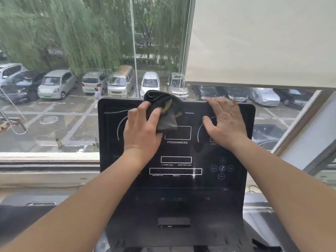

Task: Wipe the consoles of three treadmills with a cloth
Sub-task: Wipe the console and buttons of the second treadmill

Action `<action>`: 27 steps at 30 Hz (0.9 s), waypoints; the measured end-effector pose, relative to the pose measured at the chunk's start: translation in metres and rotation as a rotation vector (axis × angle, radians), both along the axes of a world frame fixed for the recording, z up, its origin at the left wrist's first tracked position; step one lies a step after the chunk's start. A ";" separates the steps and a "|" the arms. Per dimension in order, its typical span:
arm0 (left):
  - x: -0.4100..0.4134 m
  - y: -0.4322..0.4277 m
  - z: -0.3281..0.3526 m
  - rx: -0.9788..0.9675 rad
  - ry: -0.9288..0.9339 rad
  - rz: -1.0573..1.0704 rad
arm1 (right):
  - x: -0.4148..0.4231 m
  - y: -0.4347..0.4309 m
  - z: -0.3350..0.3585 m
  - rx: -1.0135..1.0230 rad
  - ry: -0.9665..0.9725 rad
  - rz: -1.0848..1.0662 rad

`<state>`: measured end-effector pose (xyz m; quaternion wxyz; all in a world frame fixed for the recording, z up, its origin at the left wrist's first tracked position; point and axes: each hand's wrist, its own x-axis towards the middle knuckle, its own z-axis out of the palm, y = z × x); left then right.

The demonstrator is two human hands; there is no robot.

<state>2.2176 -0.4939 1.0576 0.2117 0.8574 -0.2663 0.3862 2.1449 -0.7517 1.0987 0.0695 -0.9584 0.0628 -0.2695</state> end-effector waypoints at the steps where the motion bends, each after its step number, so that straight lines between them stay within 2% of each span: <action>1: -0.008 -0.002 -0.013 -0.014 0.017 -0.026 | 0.000 0.000 0.000 0.000 0.003 0.007; 2: -0.014 -0.002 -0.028 0.024 0.003 -0.076 | -0.001 -0.001 0.001 0.007 0.004 0.014; 4: -0.019 0.005 -0.054 0.248 -0.070 -0.240 | -0.002 -0.003 0.004 0.031 0.021 0.033; 6: -0.010 0.017 -0.048 0.428 -0.151 -0.364 | -0.006 -0.008 0.010 0.059 0.051 0.070; 7: -0.004 0.019 -0.037 0.433 -0.181 -0.363 | -0.007 -0.012 0.015 0.071 0.065 0.090; 9: 0.003 0.014 -0.015 0.316 -0.162 -0.261 | -0.015 -0.022 0.024 0.067 0.091 0.095; 11: 0.001 0.004 -0.005 0.141 -0.050 -0.131 | -0.021 -0.030 0.026 0.047 0.077 0.025; 13: -0.011 -0.014 -0.012 0.050 0.040 -0.071 | -0.027 -0.042 0.023 0.066 0.019 -0.060; 15: -0.024 -0.026 -0.027 0.084 0.058 -0.108 | -0.031 -0.050 0.015 0.053 -0.032 -0.051; 18: -0.025 -0.025 -0.032 0.307 -0.068 -0.285 | -0.032 -0.061 0.005 0.066 -0.107 0.034; 20: -0.018 -0.026 -0.016 0.337 -0.103 -0.258 | -0.031 -0.067 0.000 0.126 -0.160 0.100; 25: -0.035 -0.073 -0.007 -0.061 0.115 0.098 | -0.027 -0.082 -0.006 0.227 -0.222 0.203; 27: -0.051 -0.087 -0.025 -0.074 0.161 0.106 | -0.026 -0.085 -0.006 0.264 -0.203 0.218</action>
